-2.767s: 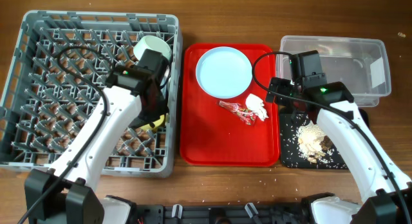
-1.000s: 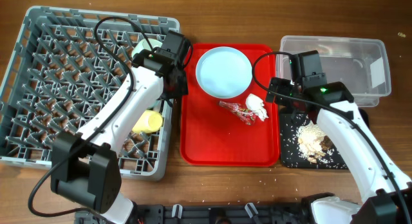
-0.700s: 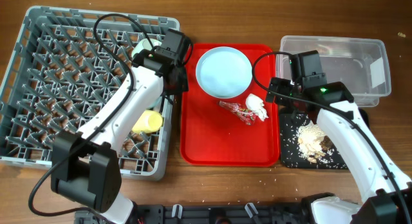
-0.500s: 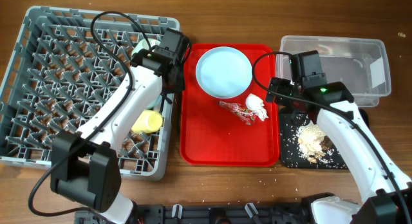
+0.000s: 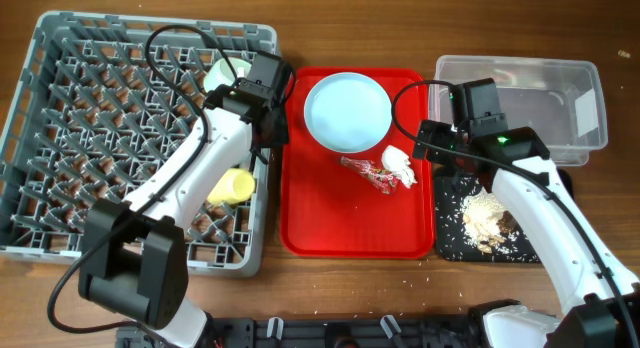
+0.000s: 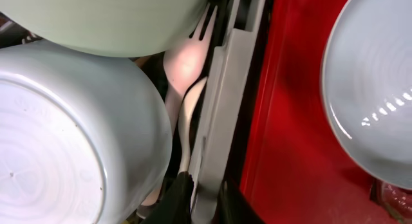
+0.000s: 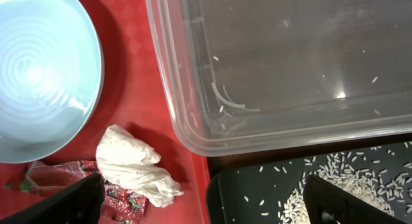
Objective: Sort waste into correct bins and load items into the dishwasher rack
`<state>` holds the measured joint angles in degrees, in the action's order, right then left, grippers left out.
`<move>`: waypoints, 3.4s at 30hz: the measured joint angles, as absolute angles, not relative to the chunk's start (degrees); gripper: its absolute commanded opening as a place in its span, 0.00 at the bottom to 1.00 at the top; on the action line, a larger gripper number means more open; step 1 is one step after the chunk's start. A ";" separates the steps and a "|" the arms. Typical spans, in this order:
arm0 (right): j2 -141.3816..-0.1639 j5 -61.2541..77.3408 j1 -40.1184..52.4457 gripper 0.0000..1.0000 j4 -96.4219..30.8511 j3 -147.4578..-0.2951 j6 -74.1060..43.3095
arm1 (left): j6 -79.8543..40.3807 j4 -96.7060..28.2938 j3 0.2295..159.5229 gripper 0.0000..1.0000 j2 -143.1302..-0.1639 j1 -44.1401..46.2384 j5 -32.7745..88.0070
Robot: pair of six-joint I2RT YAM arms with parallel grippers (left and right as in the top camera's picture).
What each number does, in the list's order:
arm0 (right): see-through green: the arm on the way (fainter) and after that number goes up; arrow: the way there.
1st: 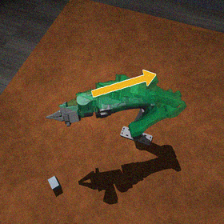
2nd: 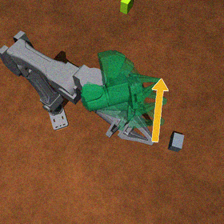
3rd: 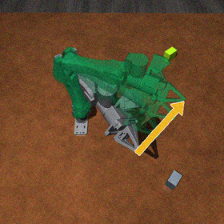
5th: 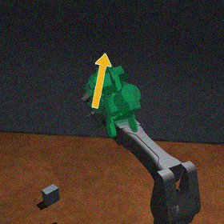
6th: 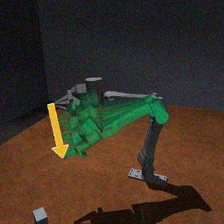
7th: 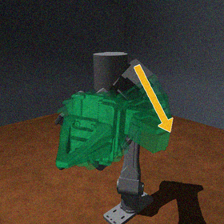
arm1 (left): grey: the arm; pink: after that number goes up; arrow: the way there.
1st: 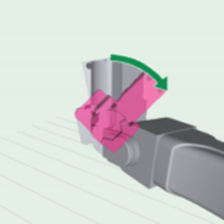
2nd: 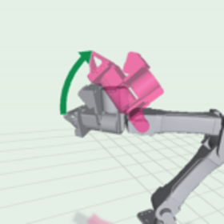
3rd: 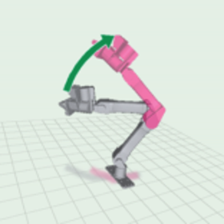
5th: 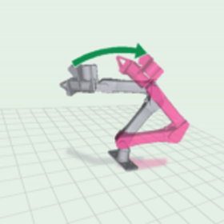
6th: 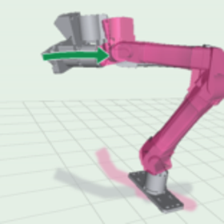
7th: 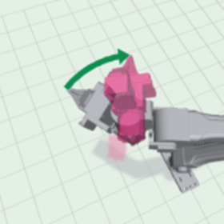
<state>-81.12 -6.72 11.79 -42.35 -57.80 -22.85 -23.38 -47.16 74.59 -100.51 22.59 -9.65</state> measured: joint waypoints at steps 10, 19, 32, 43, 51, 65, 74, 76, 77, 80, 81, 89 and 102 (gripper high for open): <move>-81.12 -6.72 11.79 1.00 -42.30 -57.80 -22.85 | -23.14 -45.60 74.41 0.11 -100.51 21.65 -6.28; -81.12 -6.72 11.79 1.00 -42.33 -57.80 -22.85 | -23.18 -45.41 74.41 0.12 -100.51 21.63 -5.61; -81.12 -6.72 11.79 1.00 -42.28 -57.80 -22.85 | -25.69 -45.25 74.52 0.27 -92.55 23.35 1.69; -81.12 -6.74 11.79 1.00 -42.26 -57.80 -22.85 | -29.74 -34.33 74.56 0.35 -97.91 31.46 -0.69; -81.12 -6.74 11.79 1.00 -42.15 -57.80 -22.85 | -34.09 -21.74 74.61 0.36 -111.18 31.70 -10.26; -81.12 -6.72 11.79 1.00 -42.15 -57.80 -22.85 | -34.22 -19.97 75.07 0.34 -117.12 31.77 -4.19; -81.12 -6.72 11.79 1.00 -42.13 -57.80 -22.85 | -29.28 -26.46 77.28 0.32 -104.53 28.01 -8.58; -81.12 -6.72 11.79 1.00 -42.11 -57.80 -22.85 | -28.93 -28.05 77.25 0.32 -105.58 26.89 -9.61; -81.12 -6.72 11.79 1.00 -42.15 -57.80 -22.85 | -28.77 -28.08 77.25 0.33 -106.26 26.76 -9.80; -81.12 -6.74 11.79 1.00 -42.13 -57.80 -22.85 | -28.56 -28.05 77.25 0.33 -109.56 26.83 -10.04; -81.12 -6.72 11.79 1.00 -42.11 -57.80 -22.85 | -28.56 -27.92 77.25 0.33 -110.85 26.87 -10.04; -81.12 -6.72 11.79 1.00 -42.13 -57.80 -22.85 | -27.55 -25.78 77.43 0.18 -115.48 27.11 -7.18; -81.12 -6.72 11.79 1.00 -42.13 -57.80 -22.85 | -27.68 -25.67 77.34 0.22 -116.46 34.70 -3.20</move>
